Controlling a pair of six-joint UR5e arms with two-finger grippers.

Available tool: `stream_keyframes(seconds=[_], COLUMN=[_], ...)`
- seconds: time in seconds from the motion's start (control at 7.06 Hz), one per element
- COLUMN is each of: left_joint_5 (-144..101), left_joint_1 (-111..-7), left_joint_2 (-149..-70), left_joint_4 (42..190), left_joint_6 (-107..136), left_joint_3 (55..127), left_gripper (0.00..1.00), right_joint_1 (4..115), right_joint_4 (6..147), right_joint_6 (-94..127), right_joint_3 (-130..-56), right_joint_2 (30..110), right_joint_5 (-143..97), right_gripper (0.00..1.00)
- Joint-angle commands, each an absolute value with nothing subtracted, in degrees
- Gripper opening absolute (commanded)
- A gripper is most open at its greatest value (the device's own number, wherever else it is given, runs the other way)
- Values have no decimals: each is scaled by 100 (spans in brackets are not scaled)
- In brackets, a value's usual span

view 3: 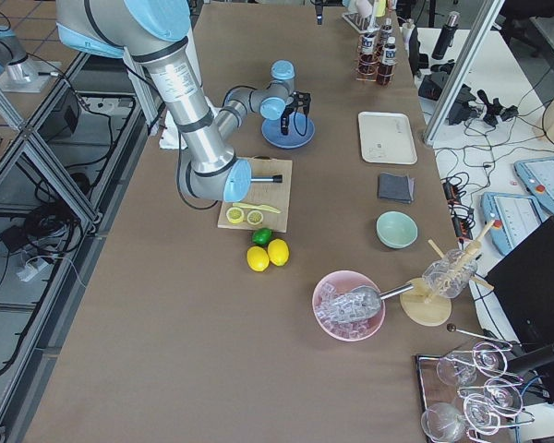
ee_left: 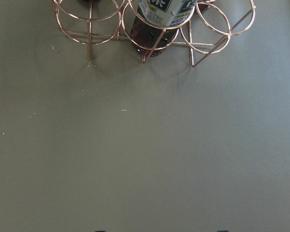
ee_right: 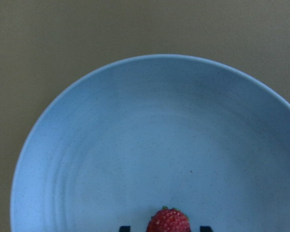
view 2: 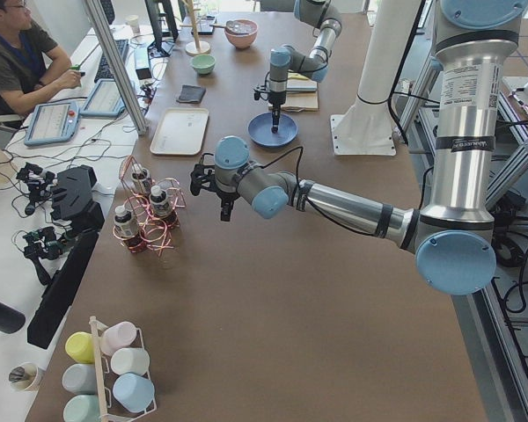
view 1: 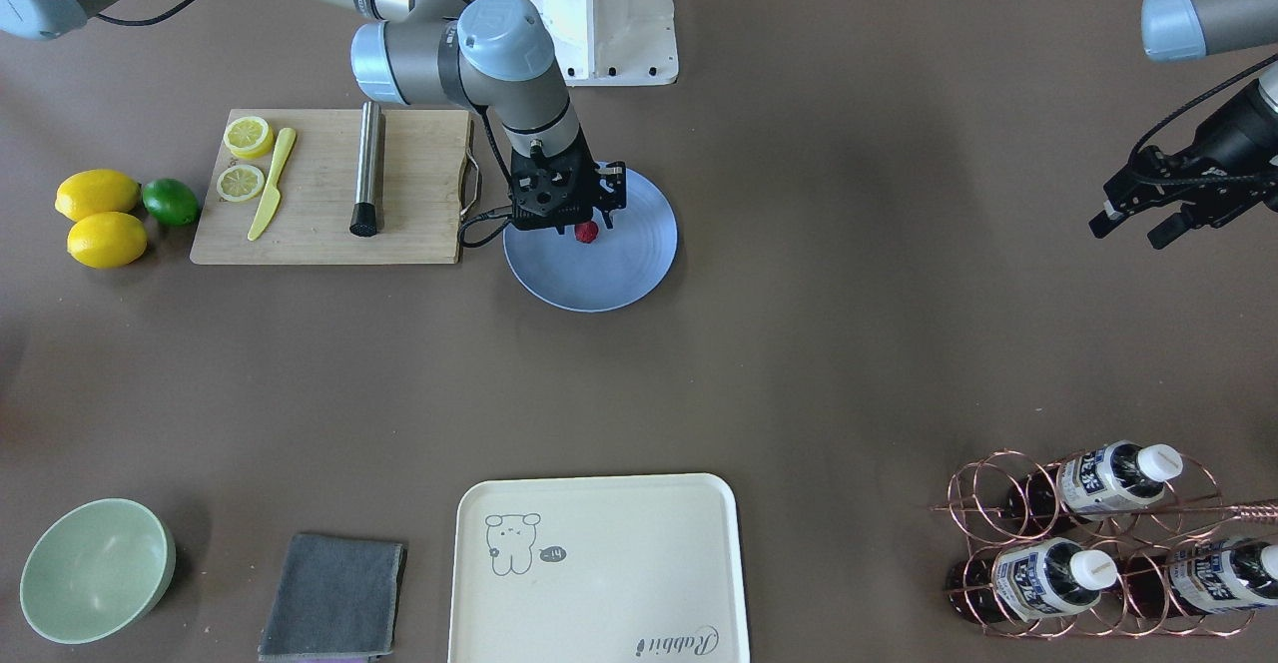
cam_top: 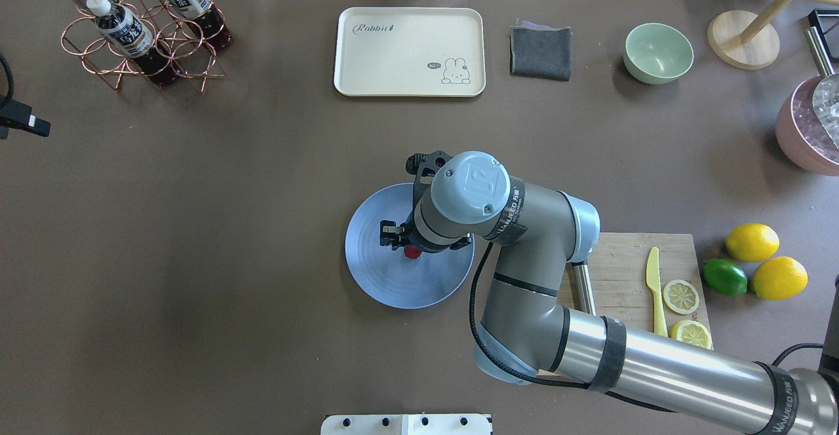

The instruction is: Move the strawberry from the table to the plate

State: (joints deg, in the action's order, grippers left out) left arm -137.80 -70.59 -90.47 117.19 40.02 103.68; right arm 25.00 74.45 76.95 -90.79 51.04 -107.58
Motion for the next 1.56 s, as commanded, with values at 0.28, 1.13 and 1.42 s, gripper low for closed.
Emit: stream_keyframes(seconds=[0.28, 1.13, 1.42], left_joint_5=[-13781, -13606, -13605], left_joint_1=[-7285, -8803, -9305], left_joint_2=[-8966, -9069, -8774], left_joint_4=[11690, 7997, 7681], left_joint_6=[3973, -107, -1035], left_joint_3=[10362, 10643, 10599], left_gripper=[83, 84, 98], right_joint_1=[4932, 8478, 8928], right_joint_4=[8303, 10562, 10564], right_joint_6=[6434, -1028, -2011], right_joint_3=[-10763, -10400, -9889], right_joint_2=[6542, 8594, 8815], right_joint_5=[-13029, -13537, -13456], right_gripper=[100, 100, 100])
